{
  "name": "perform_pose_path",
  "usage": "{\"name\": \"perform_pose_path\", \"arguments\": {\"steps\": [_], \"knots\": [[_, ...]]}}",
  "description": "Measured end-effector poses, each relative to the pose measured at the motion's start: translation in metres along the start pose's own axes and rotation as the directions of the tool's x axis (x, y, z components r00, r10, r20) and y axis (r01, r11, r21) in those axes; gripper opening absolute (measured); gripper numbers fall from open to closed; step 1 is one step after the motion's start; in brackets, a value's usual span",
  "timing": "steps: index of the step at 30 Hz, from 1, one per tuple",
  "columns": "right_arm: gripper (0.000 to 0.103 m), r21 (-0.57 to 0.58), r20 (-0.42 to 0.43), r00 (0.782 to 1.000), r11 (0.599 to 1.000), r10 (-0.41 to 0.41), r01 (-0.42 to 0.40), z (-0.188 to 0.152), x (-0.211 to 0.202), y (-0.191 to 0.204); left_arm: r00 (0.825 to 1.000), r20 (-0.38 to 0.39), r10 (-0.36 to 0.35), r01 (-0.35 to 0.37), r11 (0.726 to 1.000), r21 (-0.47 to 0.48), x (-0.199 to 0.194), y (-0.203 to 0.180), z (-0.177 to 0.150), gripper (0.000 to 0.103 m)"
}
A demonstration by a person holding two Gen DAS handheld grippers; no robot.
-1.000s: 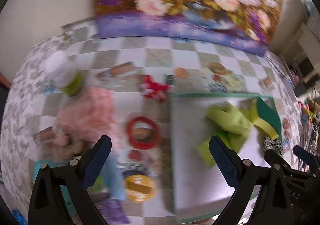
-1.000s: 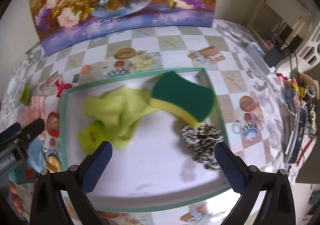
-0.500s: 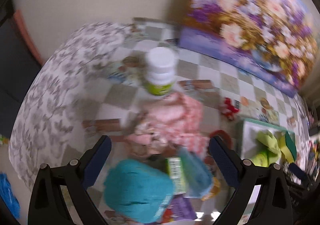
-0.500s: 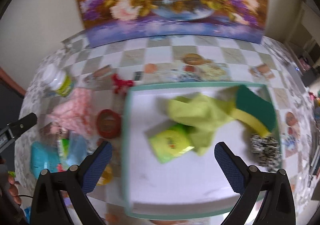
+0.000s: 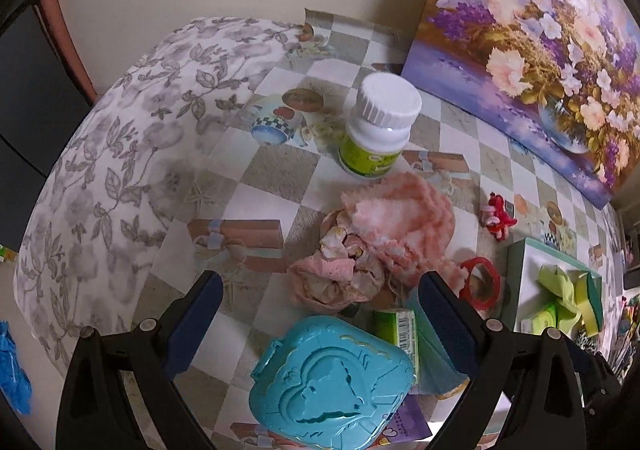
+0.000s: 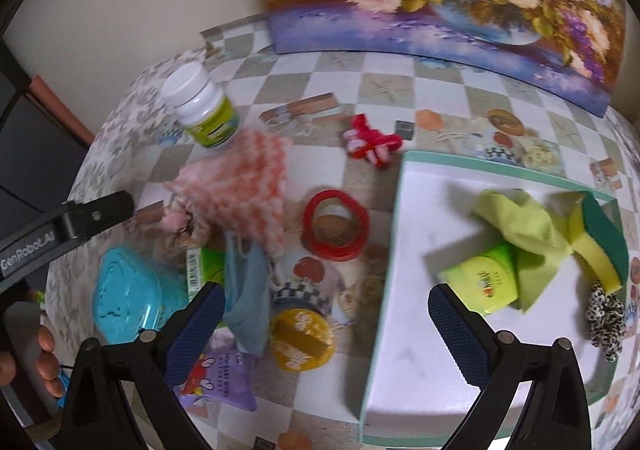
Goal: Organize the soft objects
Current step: 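Move both grippers back over the remaining pile, then grasp the light-blue face mask with the right gripper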
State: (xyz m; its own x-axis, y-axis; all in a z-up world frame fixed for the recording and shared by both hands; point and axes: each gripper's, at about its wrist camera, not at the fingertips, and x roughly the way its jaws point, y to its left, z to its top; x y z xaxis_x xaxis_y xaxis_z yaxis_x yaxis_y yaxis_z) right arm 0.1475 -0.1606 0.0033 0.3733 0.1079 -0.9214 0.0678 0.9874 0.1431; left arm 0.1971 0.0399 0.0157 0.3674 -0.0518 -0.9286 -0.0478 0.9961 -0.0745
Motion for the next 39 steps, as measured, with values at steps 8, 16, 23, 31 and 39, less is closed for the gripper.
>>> {"name": "perform_pose_path", "arguments": {"steps": [8, 16, 23, 31, 39], "knots": [[0.085, -0.039, -0.056, 0.998, 0.998, 0.042, -0.045, -0.005, 0.016, 0.017, 0.999, -0.033, -0.004, 0.005, 1.0, 0.029, 0.01, -0.008, -0.003, 0.098], [0.06, -0.079, -0.098, 0.991, 0.992, 0.091, -0.099, -0.008, 0.032, 0.031, 0.998, -0.055, 0.001, 0.002, 0.999, 0.05, 0.017, -0.015, -0.005, 0.098], [0.029, -0.079, -0.101, 0.985, 0.986, 0.137, -0.145, -0.009, 0.037, 0.034, 0.998, -0.064, 0.006, -0.002, 0.998, 0.064, 0.021, -0.019, -0.007, 0.098], [0.013, -0.072, -0.078, 0.984, 0.984, 0.159, -0.164, -0.009, 0.03, 0.032, 0.998, -0.061, 0.01, -0.005, 0.997, 0.074, 0.02, -0.021, -0.008, 0.098], [0.012, -0.055, -0.041, 0.982, 0.981, 0.185, -0.187, -0.005, 0.014, 0.023, 0.998, -0.055, 0.015, -0.01, 0.996, 0.084, 0.019, -0.025, -0.008, 0.098]]}}
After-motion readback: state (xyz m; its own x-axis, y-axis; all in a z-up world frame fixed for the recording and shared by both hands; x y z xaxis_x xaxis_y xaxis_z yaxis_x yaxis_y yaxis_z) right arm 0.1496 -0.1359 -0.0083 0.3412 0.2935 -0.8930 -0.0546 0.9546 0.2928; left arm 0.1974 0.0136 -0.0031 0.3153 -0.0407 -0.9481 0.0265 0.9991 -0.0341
